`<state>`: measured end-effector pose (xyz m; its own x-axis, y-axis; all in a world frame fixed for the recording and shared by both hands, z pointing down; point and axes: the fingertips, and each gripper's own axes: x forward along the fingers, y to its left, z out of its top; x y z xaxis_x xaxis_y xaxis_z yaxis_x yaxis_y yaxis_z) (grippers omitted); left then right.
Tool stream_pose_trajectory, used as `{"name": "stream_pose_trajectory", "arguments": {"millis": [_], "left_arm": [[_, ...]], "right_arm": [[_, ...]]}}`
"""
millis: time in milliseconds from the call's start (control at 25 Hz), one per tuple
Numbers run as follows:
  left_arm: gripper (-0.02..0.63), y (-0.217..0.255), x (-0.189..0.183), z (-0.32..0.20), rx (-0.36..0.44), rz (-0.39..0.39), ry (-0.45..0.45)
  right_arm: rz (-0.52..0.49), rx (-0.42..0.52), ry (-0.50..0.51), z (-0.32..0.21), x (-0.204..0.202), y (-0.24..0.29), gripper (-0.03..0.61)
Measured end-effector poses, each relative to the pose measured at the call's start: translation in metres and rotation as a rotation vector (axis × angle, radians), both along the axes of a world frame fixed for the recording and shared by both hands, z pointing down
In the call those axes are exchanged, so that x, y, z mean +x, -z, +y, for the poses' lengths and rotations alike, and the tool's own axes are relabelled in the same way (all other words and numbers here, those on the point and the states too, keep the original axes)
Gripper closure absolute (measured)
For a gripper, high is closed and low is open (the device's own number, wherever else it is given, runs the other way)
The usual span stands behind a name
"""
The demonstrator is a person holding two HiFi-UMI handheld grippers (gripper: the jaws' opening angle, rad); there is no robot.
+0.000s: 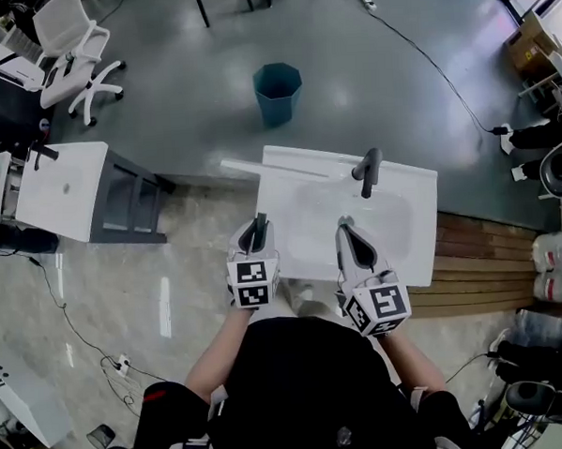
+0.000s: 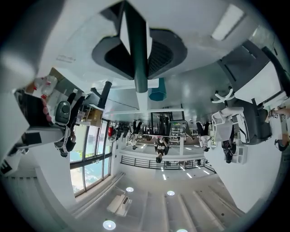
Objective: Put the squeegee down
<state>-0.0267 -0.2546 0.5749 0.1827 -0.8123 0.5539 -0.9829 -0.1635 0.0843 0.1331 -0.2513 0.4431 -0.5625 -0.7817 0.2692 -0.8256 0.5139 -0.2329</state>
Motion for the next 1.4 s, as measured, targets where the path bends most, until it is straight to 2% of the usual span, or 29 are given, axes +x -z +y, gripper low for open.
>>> {"name": "stream_pose_trajectory", "arguments": {"millis": [1000, 1400], "left_arm": [[0.509, -0.106, 0.02, -0.054, -0.239, -0.004, -0.131], [0.509, -0.143, 0.026, -0.063, -0.306, -0.006, -0.145]], "right_arm": [[0.055, -0.123, -0.112, -0.05, -0.001, -0.032, 0.575], [0.063, -0.161, -0.175, -0.062, 0.008, -0.042, 0.575]]}}
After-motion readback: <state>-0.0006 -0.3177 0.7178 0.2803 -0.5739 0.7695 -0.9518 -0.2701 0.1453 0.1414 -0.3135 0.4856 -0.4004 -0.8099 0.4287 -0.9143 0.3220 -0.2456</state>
